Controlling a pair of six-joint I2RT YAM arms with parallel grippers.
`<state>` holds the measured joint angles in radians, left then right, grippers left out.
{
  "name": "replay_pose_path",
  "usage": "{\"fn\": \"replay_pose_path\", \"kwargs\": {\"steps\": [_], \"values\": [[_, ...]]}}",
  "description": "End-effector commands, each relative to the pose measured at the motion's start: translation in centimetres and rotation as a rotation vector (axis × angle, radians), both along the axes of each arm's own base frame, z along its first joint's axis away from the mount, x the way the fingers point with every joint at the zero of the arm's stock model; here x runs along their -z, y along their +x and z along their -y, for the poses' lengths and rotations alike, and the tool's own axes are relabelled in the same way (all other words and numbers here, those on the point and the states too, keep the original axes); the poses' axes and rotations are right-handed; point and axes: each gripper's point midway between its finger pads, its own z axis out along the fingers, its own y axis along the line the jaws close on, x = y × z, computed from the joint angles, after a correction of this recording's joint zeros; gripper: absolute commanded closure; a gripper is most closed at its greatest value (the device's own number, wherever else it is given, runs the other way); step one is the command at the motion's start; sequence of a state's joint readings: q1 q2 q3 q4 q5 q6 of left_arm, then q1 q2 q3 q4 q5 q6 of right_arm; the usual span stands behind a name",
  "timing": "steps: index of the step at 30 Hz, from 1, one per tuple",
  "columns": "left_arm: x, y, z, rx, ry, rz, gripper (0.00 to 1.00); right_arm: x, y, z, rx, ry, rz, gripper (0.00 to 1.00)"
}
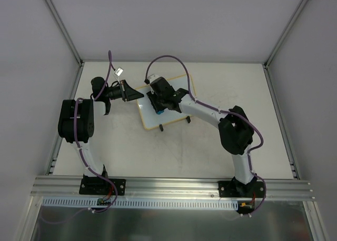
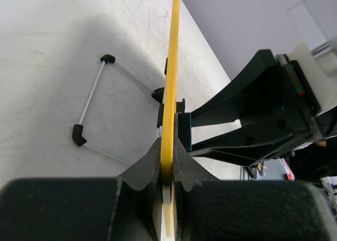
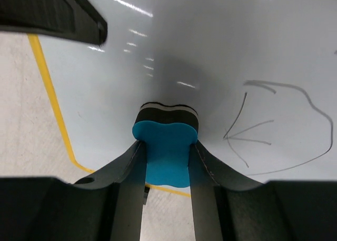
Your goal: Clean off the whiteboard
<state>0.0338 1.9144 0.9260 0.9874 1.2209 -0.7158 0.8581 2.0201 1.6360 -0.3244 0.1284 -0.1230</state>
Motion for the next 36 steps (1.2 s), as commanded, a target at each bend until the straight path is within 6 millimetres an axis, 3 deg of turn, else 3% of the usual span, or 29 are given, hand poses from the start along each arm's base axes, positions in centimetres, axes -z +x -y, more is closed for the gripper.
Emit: {"fn": "replay_pose_path", "kwargs": {"steps": [1, 9, 12, 17, 25, 36], "values": [[-1.3, -0.5, 0.5, 0.03, 0.009, 0.091, 1.0, -2.4, 3.7, -0.8, 0.038, 0.012, 0.117, 1.0], [-1.4, -0.7, 0.5, 0.034, 0.009, 0.092, 1.0, -5.5, 6.9, -0.7, 0.072, 0.084, 0.155, 1.0], [-1.3, -0.6, 0.5, 0.033, 0.009, 0.091, 1.0, -6.3, 8.1, 0.3, 0.096, 0.108, 0.152, 1.0], [-1.4, -0.7, 0.6, 0.036, 0.01, 0.097, 1.0, -6.0, 8.7, 1.1, 0.102, 0.115, 0.136, 1.0], [-1.6, -0.7, 0.5, 0.034, 0.009, 0.102, 1.0, -2.9, 6.5, 2.2, 0.098, 0.073, 0.074, 1.0], [-1.5, -0.5, 0.6, 0.03, 0.01, 0.094, 1.0, 1.0, 2.6, 5.8, 0.141, 0.03, 0.022, 1.0]]}}
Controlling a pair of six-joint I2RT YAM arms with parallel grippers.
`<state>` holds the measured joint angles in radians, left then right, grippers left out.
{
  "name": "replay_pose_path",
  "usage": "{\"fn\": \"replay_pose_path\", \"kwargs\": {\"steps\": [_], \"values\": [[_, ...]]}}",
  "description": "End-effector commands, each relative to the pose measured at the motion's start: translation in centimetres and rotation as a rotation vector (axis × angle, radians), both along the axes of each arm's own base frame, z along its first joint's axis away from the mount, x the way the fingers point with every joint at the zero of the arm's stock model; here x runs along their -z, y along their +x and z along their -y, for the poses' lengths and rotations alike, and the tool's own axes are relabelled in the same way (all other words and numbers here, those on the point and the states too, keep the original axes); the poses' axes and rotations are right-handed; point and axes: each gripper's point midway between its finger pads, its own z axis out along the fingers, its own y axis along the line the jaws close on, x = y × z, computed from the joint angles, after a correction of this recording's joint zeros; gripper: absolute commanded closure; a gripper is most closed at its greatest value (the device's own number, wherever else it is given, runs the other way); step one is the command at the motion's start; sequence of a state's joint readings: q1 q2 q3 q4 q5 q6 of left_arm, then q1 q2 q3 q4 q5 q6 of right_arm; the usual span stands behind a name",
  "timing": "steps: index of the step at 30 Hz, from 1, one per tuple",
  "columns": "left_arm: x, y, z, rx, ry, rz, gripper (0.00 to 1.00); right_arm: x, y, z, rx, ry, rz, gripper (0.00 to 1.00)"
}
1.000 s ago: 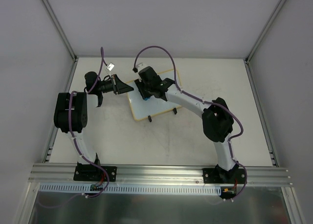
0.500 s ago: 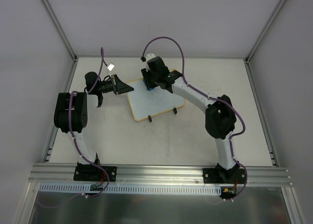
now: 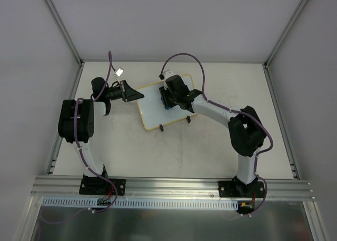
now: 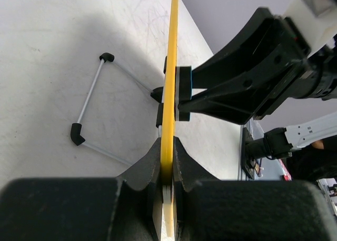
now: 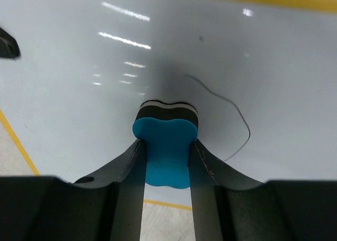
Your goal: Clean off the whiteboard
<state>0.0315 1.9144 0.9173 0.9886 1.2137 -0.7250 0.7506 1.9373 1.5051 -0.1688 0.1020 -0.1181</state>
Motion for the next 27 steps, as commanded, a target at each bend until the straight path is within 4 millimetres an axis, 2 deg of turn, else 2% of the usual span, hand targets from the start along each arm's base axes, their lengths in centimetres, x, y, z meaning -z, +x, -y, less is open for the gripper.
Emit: {"fn": "replay_pose_path", "kwargs": {"steps": [1, 6, 7, 15, 23, 27], "values": [[-1.7, -0.5, 0.6, 0.037, 0.012, 0.108, 1.0, 3.0, -1.8, 2.7, 0.053, -0.063, -0.053, 1.0], [-1.7, -0.4, 0.5, 0.032, 0.012, 0.105, 1.0, 5.7, -4.2, 4.3, 0.062, -0.077, -0.1, 1.0], [-1.6, -0.3, 0.5, 0.029, 0.013, 0.105, 1.0, 6.9, -4.8, 5.0, 0.067, -0.087, -0.119, 1.0], [-1.7, -0.5, 0.5, 0.031, 0.016, 0.108, 1.0, 9.6, -7.2, 6.4, 0.082, -0.114, -0.166, 1.0], [-1.3, -0.2, 0.4, 0.013, 0.028, 0.093, 1.0, 8.5, -6.6, 6.0, 0.075, -0.109, -0.132, 1.0], [-1.5, -0.3, 0.3, 0.005, 0.042, 0.106, 1.0, 6.8, -5.5, 5.3, 0.072, -0.087, -0.09, 1.0]]}}
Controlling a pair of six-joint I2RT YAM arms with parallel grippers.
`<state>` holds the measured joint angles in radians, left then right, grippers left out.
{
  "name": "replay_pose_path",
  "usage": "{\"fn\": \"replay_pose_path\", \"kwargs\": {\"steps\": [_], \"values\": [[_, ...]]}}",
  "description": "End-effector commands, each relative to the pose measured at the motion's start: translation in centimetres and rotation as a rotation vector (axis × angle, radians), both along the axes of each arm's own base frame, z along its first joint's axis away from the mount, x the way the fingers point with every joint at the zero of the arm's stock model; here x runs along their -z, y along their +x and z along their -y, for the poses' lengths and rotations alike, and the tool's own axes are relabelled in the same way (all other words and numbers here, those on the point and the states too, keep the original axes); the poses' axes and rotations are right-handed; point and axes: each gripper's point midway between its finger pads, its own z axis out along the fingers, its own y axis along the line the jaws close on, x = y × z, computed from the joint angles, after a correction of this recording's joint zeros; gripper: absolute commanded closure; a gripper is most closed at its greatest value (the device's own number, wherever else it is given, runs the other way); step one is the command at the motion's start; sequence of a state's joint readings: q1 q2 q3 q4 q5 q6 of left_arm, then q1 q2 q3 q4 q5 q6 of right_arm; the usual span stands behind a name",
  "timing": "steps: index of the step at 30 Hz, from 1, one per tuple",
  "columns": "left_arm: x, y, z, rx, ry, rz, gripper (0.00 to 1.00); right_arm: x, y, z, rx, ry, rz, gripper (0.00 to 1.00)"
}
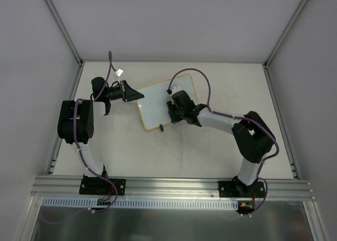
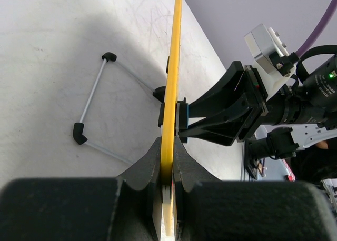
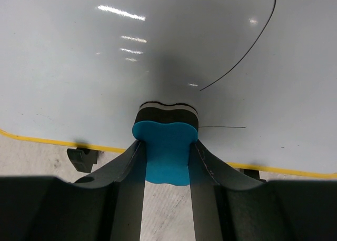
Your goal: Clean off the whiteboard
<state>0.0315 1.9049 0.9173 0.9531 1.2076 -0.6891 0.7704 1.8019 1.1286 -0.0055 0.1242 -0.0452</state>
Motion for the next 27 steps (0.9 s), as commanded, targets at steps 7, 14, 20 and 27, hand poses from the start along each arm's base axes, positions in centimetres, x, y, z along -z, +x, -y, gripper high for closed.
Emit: {"fn": "replay_pose_path", "kwargs": {"steps": [7, 14, 20, 27], "values": [[-1.9, -0.5, 0.5, 0.009, 0.034, 0.111, 1.0, -3.0, 2.9, -0.9, 0.005, -0.04, 0.049, 1.0], [-1.8, -0.6, 0.9, 0.02, 0.035, 0.113, 1.0, -7.0, 5.8, -2.3, 0.009, -0.004, 0.12, 1.0], [-1.7, -0.5, 0.9, 0.02, 0.036, 0.108, 1.0, -10.4, 8.4, -2.9, 0.014, 0.041, 0.174, 1.0], [-1.3, -0.3, 0.8, 0.022, 0.042, 0.107, 1.0, -12.0, 10.5, -3.7, 0.004, 0.059, 0.2, 1.0]]}}
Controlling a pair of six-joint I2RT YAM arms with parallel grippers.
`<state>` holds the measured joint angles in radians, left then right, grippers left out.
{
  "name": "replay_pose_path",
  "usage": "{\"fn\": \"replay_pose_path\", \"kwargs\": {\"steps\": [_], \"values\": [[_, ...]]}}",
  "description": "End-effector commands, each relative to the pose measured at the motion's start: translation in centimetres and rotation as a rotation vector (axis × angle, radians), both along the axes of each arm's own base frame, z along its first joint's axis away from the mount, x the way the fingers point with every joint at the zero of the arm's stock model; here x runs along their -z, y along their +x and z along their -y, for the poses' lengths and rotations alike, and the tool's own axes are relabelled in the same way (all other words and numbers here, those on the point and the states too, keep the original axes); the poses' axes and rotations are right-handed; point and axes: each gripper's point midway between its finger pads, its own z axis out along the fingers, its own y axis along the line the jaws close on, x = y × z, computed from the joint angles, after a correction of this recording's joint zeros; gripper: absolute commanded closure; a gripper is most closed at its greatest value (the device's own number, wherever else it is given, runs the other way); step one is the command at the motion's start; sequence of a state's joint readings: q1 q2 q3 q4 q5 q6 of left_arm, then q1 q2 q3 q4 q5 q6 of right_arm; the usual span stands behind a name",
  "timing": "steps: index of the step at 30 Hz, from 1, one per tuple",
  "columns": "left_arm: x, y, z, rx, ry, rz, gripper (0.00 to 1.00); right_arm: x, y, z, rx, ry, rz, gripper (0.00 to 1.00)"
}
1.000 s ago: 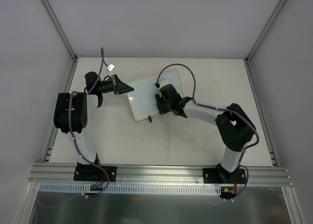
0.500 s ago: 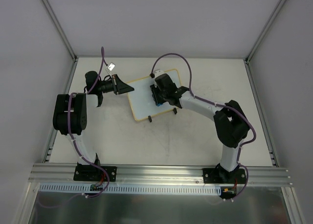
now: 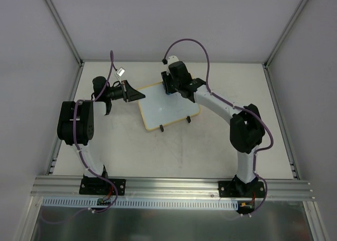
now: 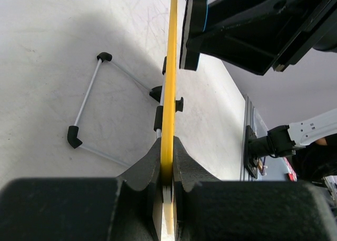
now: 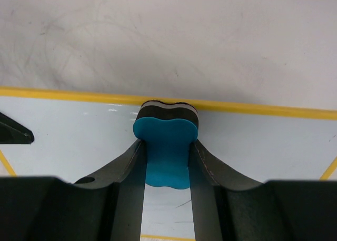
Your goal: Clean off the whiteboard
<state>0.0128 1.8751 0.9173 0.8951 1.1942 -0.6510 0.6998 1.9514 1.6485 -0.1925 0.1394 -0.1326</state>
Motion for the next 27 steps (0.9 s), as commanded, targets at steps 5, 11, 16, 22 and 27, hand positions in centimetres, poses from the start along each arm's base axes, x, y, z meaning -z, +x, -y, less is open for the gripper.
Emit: {"fn": "replay_pose_path", "kwargs": {"steps": [5, 11, 16, 22, 27], "values": [[-0.5, 0.3, 0.2, 0.015, 0.025, 0.085, 1.0, -1.0, 1.3, -0.8, -0.026, -0.002, 0.017, 1.0], [-0.5, 0.3, 0.2, 0.015, 0.026, 0.084, 1.0, 0.9, 0.8, -0.1, -0.013, -0.017, -0.026, 1.0], [-0.5, 0.2, 0.2, 0.014, 0.028, 0.09, 1.0, 2.7, -0.8, 1.2, 0.005, -0.025, -0.078, 1.0], [-0.6, 0.3, 0.2, 0.013, 0.027, 0.089, 1.0, 5.8, -4.0, 4.0, 0.047, -0.023, -0.139, 1.0], [-0.6, 0.3, 0.2, 0.013, 0.026, 0.086, 1.0, 8.3, -6.4, 6.0, 0.064, -0.04, -0.167, 1.0]]}}
